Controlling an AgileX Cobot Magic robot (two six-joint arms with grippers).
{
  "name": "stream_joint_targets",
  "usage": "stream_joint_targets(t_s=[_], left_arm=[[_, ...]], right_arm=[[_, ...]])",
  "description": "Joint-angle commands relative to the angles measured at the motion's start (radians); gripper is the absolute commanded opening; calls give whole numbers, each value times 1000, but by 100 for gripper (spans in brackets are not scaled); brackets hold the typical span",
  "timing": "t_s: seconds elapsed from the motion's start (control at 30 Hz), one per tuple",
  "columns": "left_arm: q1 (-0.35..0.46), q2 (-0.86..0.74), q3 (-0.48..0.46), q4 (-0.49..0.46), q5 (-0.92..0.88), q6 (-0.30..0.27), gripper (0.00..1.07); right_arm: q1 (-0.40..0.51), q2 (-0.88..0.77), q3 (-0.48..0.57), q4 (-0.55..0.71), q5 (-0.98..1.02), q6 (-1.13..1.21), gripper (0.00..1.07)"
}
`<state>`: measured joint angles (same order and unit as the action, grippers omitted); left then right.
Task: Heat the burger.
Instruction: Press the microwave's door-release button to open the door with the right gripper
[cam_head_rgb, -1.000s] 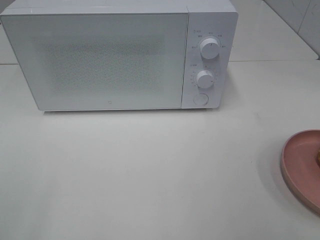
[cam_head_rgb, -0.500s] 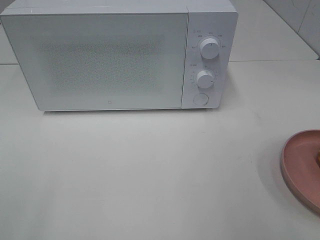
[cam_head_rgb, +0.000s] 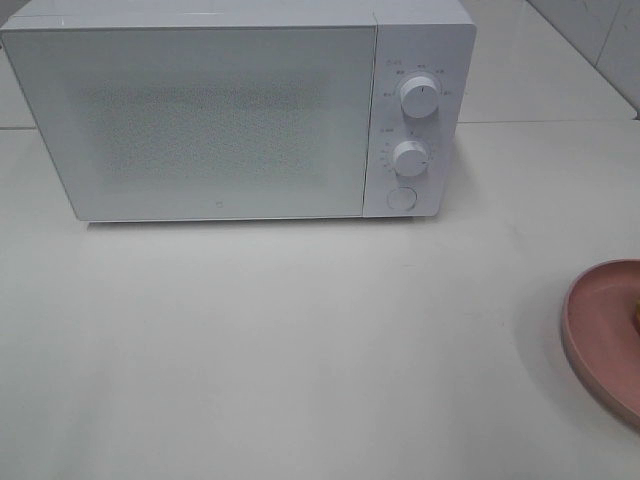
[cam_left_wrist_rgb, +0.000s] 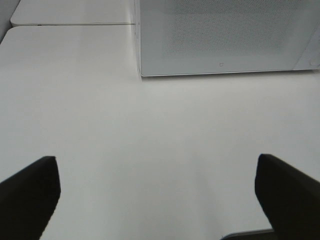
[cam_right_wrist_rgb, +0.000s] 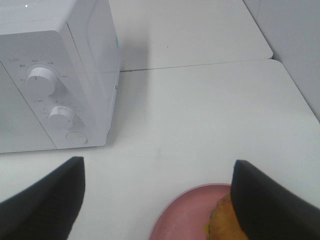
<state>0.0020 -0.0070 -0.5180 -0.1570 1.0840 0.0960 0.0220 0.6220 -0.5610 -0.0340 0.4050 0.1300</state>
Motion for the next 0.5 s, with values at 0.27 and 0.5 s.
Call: stream_joint_targets(t_s=[0.27, 0.5], left_arm=[[-5, -22, 3, -2, -16, -2, 98], [-5, -22, 3, -2, -16, -2, 98]], right_arm=[[-5, 158, -4, -4, -154, 8, 76], [-5, 261, -4, -5, -238, 8, 76]])
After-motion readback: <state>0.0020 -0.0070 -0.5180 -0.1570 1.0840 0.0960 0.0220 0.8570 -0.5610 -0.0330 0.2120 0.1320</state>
